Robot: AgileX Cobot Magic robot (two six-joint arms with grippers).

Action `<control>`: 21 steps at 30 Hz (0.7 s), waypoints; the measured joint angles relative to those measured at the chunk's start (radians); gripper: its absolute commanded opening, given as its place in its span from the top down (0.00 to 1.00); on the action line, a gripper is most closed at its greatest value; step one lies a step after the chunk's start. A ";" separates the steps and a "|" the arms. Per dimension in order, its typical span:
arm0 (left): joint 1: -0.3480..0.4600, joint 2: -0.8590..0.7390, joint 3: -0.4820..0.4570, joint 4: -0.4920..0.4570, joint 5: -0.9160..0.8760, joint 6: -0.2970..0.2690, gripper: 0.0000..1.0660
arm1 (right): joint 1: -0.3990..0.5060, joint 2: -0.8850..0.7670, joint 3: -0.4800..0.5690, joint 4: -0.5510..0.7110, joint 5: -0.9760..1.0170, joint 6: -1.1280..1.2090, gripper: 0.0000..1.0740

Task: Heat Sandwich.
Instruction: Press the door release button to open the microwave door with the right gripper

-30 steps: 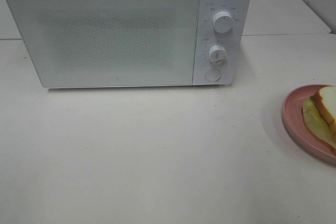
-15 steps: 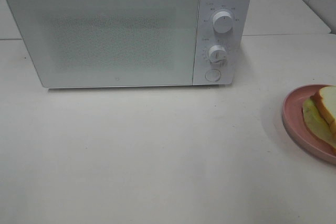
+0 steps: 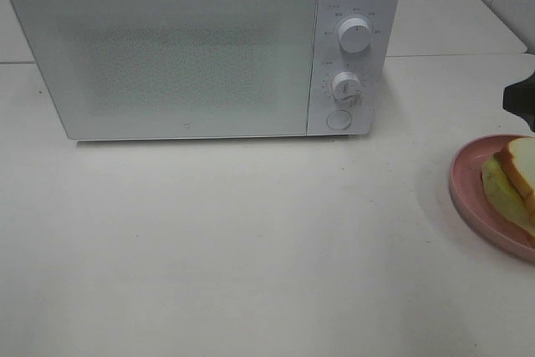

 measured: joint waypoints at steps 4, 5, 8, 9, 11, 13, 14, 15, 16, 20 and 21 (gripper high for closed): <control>0.000 0.000 0.000 0.000 0.000 0.000 0.05 | 0.000 0.042 0.040 0.004 -0.145 0.000 0.29; 0.000 0.000 0.000 0.000 0.000 0.000 0.05 | 0.000 0.068 0.072 0.019 -0.239 0.000 0.29; 0.000 0.000 0.000 0.000 0.000 0.000 0.05 | 0.017 0.099 0.096 0.052 -0.326 0.000 0.29; 0.000 0.000 0.000 0.000 0.000 0.000 0.05 | 0.047 0.121 0.112 0.075 -0.389 -0.006 0.29; 0.000 0.000 0.000 0.000 0.000 0.000 0.05 | 0.085 0.140 0.128 0.099 -0.453 -0.027 0.29; 0.000 0.000 0.000 0.000 0.000 0.000 0.05 | 0.110 0.153 0.138 0.115 -0.483 -0.047 0.29; 0.000 0.000 0.000 0.000 0.000 0.000 0.05 | 0.161 0.179 0.152 0.152 -0.532 -0.100 0.29; 0.000 0.000 0.000 0.000 0.000 0.000 0.05 | 0.181 0.194 0.154 0.172 -0.552 -0.124 0.29; 0.000 0.000 0.000 0.000 0.000 0.000 0.05 | 0.205 0.208 0.156 0.198 -0.578 -0.154 0.29; 0.000 0.000 0.000 0.000 0.000 0.000 0.05 | 0.296 0.262 0.157 0.306 -0.673 -0.266 0.29; 0.000 0.000 0.000 0.000 0.000 0.000 0.05 | 0.350 0.294 0.157 0.365 -0.726 -0.313 0.29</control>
